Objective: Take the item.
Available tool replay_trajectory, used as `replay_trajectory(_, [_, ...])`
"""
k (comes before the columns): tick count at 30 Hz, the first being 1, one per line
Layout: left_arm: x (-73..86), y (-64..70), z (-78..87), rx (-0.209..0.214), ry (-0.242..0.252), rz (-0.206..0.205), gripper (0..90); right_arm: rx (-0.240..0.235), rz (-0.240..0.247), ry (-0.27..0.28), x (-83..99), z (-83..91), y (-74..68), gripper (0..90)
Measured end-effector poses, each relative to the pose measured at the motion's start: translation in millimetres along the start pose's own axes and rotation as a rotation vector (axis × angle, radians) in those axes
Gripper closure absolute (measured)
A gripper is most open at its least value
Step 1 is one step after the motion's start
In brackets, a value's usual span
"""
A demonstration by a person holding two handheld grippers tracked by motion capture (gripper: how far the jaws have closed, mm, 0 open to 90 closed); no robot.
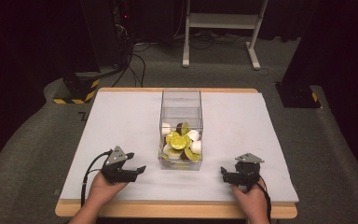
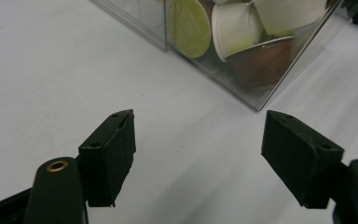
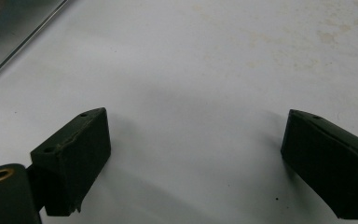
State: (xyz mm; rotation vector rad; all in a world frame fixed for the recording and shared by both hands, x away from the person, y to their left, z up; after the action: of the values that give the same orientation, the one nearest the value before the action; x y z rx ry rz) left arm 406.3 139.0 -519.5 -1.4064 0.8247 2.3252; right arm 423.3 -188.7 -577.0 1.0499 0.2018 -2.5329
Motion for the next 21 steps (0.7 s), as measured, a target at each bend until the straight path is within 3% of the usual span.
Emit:
replay_trajectory(19, [-15.8, 17.5, -1.9, 0.05, 0.028, -0.009, 27.5, 0.0, 0.0, 0.001, -0.1, 0.0, 0.1, 7.8])
replay_trajectory(21, [-18.1, 20.6, -1.8, 0.059, 0.043, 0.007, 27.3, 0.0, 0.0, 0.001, -0.1, 0.0, 0.1, 7.8])
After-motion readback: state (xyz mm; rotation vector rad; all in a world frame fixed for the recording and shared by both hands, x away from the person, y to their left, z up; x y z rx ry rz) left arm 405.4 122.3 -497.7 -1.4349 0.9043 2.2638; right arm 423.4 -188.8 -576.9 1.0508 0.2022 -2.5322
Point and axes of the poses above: each handheld gripper's, and its own axes: z roughly backward along the jaws, x roughly out of its underside, y roughly to its right, the point moved 10 cm from there along -z, roughly forward along the jaws
